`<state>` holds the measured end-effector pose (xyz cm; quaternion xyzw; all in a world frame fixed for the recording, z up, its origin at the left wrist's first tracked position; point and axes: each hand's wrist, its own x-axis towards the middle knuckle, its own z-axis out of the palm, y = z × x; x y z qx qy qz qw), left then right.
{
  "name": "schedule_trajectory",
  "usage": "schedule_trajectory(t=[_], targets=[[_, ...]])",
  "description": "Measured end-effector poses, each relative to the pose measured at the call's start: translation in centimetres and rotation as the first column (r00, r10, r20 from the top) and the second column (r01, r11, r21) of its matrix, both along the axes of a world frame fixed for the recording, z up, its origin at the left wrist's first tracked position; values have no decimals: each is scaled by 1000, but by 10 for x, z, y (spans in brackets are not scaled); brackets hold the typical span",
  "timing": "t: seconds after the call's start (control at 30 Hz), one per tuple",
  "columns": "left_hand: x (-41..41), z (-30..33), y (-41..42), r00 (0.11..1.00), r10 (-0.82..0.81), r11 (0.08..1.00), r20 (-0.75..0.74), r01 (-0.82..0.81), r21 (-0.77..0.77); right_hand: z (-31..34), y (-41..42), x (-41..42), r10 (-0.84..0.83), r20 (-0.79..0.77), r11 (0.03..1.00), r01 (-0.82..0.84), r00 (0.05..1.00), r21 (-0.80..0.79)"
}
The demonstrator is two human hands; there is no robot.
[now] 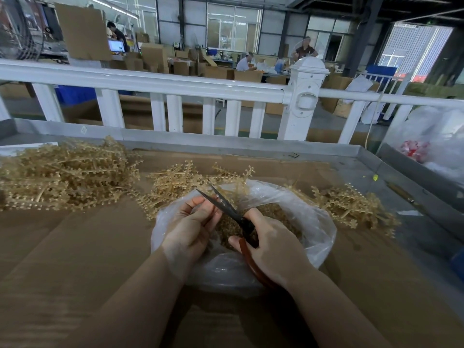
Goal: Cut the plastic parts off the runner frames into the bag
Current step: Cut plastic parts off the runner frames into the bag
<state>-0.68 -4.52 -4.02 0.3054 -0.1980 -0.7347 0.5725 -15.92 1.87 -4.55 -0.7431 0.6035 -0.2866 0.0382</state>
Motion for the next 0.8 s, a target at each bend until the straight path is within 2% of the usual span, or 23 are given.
schedule_trajectory(t=[0.8], targets=[[-1,-1,0,996,-4,1000,84,4,3,0,-4,2,16,-9,1000,-16,1000,-16]])
